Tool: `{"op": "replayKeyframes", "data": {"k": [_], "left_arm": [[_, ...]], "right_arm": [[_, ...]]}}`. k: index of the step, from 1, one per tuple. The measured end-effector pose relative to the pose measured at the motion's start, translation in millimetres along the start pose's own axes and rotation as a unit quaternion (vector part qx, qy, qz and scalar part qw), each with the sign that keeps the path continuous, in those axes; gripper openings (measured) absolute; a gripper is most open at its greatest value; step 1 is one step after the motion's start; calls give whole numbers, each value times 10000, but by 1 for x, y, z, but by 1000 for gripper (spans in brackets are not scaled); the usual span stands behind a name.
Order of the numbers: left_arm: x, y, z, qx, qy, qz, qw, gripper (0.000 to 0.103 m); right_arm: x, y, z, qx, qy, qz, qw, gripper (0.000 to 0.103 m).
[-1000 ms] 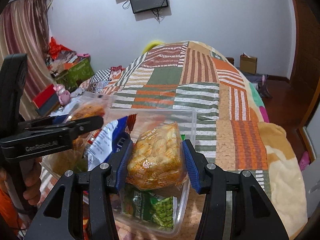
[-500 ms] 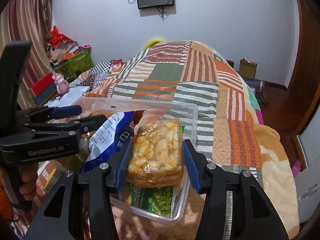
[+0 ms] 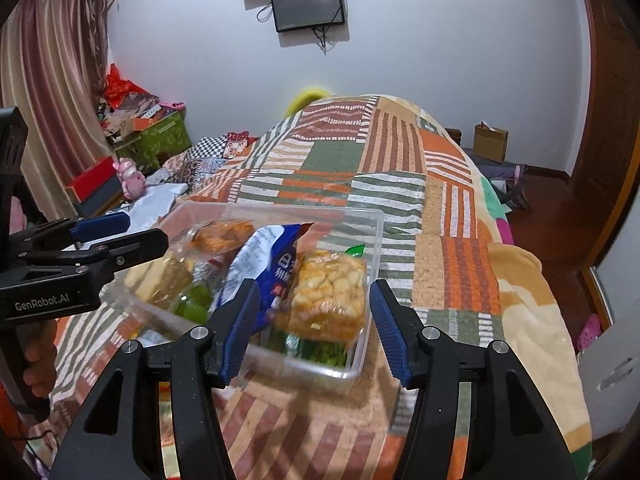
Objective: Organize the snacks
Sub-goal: 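Lower the peanut bag and puff bag into the clear box and release, then grasp the red snack bag with the right tool while the left grasps the yellow-white biscuit pack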
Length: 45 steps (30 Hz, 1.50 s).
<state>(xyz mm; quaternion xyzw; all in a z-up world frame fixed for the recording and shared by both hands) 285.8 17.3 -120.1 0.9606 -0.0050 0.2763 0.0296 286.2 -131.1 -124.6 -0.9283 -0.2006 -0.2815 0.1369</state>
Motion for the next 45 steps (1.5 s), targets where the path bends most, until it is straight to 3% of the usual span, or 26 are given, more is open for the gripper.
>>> {"op": "replayKeyframes", "data": {"k": [15,25,32,42,45], "left_arm": [[-82,-23,-23,149,-301,-204,9992,85],[-128,-53,-11,183,-731,-549,9956,86],[-143,-65,-1,198,-889,-674,9936,86],[-144,-57,16,142,-1065,-670,9920,86],[-143,-53,17,110,-1066,-636,9922,86]], "right_arm": [[-45,-56,-11,421,-193,-453,9979,67],[-80,-90,28,740,-847,-666,9914,67],[-98,-105,50,734,-1254,-857,9857,67],[-102,-106,62,933,-1381,-964,9813,75],[-104,-107,59,932,-1297,-1018,9819,63]]}}
Point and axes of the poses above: each gripper's, at about its wrist camera, not at the fingertips, and z roughly the way its jaws point, y to its right, x to its top, the point moved 9 cm from there along z, roughly the way its jaws point, and after that the axes turned 15 degrees about -y, right-handed, at the moved point
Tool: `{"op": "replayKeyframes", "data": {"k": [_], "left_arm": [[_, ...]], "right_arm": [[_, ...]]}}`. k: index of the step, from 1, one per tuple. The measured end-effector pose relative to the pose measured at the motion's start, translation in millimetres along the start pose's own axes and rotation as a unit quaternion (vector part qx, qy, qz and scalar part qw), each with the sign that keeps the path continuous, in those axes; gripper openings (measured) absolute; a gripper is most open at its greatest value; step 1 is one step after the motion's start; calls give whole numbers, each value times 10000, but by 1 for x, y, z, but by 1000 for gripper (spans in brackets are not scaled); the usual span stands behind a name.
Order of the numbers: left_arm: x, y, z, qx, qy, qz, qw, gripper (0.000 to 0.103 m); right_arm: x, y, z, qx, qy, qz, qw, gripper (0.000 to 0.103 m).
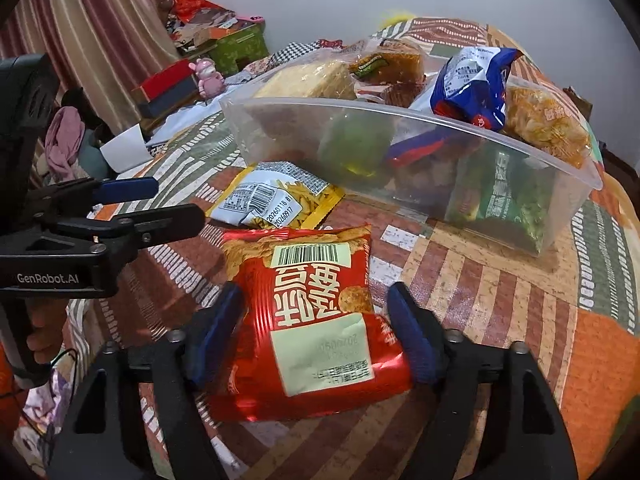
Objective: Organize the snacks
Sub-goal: 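Grasp the red snack bag with the right tool while the left grasps the yellow-white biscuit pack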
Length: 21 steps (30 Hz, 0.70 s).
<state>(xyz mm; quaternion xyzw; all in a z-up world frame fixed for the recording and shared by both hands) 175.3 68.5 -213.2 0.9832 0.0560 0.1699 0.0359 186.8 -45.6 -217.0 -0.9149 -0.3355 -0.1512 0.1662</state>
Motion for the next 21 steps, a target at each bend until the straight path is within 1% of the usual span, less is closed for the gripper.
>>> {"op": "replayKeyframes", "data": {"k": [1,6,11,16,19,21], "left_arm": [[0,1,0,0,1,11,10000,86],[5,7,4,-31,-40,28,10000,86],[14,18,14,-96,-91,58,9999,86],[27,29,32,-178,-222,104,9995,88],[35,32,45,-343,-364,0,9987,88],[38,36,53,-422,-475,-47,9980,90]], "right_arm": [[0,0,-1,21,25,-1,10000,59],[-4,8,-12,92,210,182,9996,52],[-8,22,-27,-30,382,338,9987,51],[-11,45,-44,-99,581,612,9964,51],[-10,56,-54,-113,692,753,9947,51],[-9,60,-58,-138,746,810,9938,51]]}}
Point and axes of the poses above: each gripper's, at about its wrist camera, not at the fingertips, and z roughly the way its jaws point, y to its right, x to its top, the point moved 9 cm from there along z, roughly the way its jaws point, and after that the axes turned 15 degrees about -y, right-handed, at the moved point
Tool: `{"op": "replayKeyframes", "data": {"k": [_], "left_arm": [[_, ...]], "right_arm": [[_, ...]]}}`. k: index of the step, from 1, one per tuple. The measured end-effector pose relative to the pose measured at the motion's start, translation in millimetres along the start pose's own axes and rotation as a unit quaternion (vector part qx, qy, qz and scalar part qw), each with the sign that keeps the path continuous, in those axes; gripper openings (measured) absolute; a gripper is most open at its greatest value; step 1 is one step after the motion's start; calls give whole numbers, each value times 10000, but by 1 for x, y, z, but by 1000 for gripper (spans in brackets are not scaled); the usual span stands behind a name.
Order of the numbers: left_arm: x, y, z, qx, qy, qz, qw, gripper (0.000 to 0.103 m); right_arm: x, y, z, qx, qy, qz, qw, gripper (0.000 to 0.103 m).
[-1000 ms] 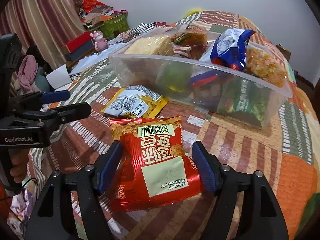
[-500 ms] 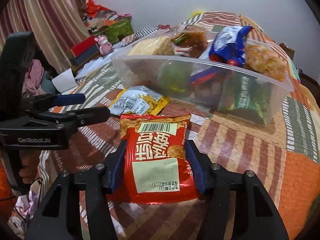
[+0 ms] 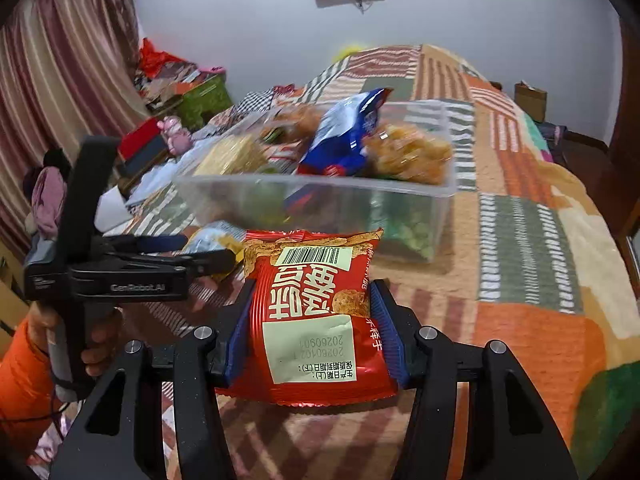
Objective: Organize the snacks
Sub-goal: 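Grasp the red snack bag with the right tool while the left grasps the yellow-white biscuit pack, then drop the red bag and biscuit pack into the clear box and open both tools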
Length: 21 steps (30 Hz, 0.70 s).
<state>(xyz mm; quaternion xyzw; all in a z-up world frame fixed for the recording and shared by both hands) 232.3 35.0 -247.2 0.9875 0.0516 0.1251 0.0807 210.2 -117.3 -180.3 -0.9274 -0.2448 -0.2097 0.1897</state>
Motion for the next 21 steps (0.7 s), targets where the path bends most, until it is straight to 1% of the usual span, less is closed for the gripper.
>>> {"op": "replayKeyframes", "data": {"k": [4,7,8,12,15,18,21], "left_arm": [[3,3,6,242,97,51,9996,90],[0,7,4,208,176,161,9995,83],[-2,7,2,205,196,177,9994,77],[-8,5,-7,240,293,185,9991,70],[-14,2,-18,193,382,166,9989,70],[-16,-1,-31,252,515,202,9981,70],[-17,-4,-49,236,672,194,9973,70]], "right_arm": [[4,7,-5,23,88,119,9999,52],[9,10,-11,30,150,159,9998,52],[10,10,-12,30,163,162,9997,52],[14,8,-19,57,269,160,9995,52],[19,6,-27,82,377,151,9991,52],[26,5,-34,68,499,124,9987,52],[35,3,-41,64,634,119,9979,52]]}}
Point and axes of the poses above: each gripper's, at about its wrist camera, not at the fingertips, and z roughly the way its jaws point, y to its right, x to its top, the point moved 9 cm from there along z, roughly the way its jaws point, and after that the axes turned 15 degrees about -y, right-handed, at the moved point
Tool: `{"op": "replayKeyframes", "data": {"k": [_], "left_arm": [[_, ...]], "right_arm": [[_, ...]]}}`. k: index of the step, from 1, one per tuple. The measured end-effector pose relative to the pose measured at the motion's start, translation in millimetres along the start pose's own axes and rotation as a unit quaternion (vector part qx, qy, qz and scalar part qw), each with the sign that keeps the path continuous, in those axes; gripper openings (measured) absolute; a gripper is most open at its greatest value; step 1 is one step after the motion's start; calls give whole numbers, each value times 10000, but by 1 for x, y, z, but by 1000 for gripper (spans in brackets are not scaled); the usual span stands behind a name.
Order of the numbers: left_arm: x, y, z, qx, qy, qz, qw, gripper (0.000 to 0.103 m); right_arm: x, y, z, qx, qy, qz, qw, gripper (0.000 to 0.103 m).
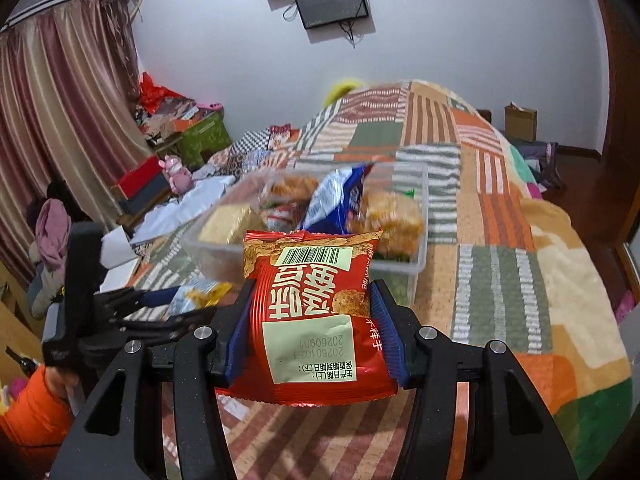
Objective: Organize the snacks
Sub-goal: 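Drop the red bag and biscuit pack into the clear box and open both tools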
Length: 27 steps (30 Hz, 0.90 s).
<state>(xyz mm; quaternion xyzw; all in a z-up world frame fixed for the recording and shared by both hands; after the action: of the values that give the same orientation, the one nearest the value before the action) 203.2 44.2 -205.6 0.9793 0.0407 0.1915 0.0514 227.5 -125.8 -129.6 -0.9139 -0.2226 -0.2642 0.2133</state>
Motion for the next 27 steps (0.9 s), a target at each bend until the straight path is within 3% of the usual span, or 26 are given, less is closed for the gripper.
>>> {"op": "replayKeyframes", "data": {"k": [6,14,27], "left_arm": [[16,-5,-36,-36,413,-43,9991,70],[62,-5,-63,-29,866,-7,9962,70],[129,-11,-19,109,768,80,9970,70]], "right_arm": [[21,-4,-6,-93,238,-61,9997,52],[53,-11,-2,-216,419,-161,9988,52],[93,-17,53,-302,122,-291,9990,52]]}}
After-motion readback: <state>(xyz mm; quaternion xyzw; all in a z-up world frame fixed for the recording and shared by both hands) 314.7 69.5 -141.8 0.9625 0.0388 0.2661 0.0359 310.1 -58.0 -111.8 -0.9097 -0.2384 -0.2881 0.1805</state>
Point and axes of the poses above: each gripper's, at about its wrist camera, not at the fingertips, and z roughly the way its jaws point, y to its right, x to its top, the point moved 9 cm from there along z, roughly the way its jaws point, and after that the axes turned 15 degrees about -y, right-handed, at the moved point
